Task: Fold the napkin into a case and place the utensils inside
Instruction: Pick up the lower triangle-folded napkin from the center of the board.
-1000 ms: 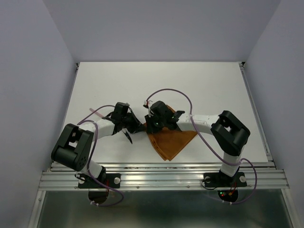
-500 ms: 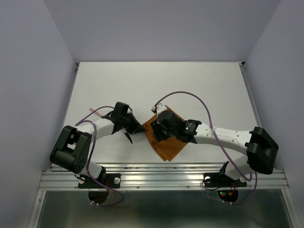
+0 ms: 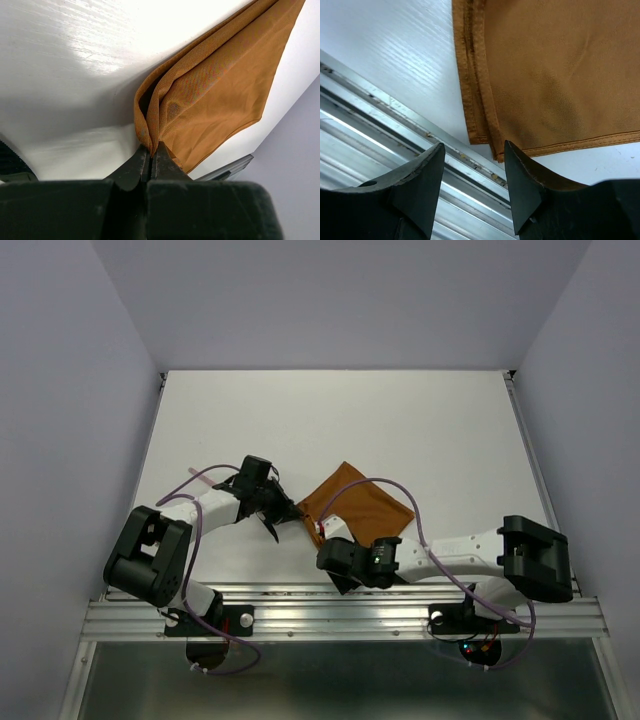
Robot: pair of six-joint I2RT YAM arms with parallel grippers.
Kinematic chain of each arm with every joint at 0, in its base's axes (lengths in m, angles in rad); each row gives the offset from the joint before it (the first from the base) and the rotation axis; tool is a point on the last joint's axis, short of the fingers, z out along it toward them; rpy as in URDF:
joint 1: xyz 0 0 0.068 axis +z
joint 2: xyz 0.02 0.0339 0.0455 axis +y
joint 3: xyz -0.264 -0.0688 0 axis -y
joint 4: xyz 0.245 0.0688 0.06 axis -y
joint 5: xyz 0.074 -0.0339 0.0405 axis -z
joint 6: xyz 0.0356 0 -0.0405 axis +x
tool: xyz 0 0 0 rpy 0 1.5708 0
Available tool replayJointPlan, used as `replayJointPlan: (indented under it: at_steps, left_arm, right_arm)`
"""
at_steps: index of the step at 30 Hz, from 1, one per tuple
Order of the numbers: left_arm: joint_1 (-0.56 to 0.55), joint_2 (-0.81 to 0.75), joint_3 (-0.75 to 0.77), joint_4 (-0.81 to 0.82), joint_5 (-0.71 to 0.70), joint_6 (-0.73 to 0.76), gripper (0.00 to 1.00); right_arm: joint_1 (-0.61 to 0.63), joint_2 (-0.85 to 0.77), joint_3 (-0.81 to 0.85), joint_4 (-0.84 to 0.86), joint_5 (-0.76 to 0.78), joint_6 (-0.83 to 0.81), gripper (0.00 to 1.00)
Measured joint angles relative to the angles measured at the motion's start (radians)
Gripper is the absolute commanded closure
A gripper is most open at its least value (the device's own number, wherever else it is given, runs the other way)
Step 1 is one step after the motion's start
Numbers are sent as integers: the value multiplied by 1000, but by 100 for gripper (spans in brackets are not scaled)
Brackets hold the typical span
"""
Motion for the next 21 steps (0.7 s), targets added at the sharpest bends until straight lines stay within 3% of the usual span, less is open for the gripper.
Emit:
replayJointPlan:
  at_steps: [5,8,12,13,15,21]
  left_arm:
    - [-4,0,0,-2,-6,-1,100]
    - [-4,0,0,-2,-7,-1,100]
    - [-4,0,0,-2,-7,-1,100]
    - [-4,0,0,-2,-8,-2,100]
    - [-4,0,0,-2,-8,-2,100]
    - [-5,0,0,-7,-8,-4,100]
  right_arm:
    - [6,58,0,-2,44,8,43]
    - [5,97,19,3,72,13,49]
    - [6,117,31,27,80,19,72]
    - [7,117,30,32,80,20,86]
    - [7,117,29,37,83,21,97]
    - [6,58,-25,54,103,5,99]
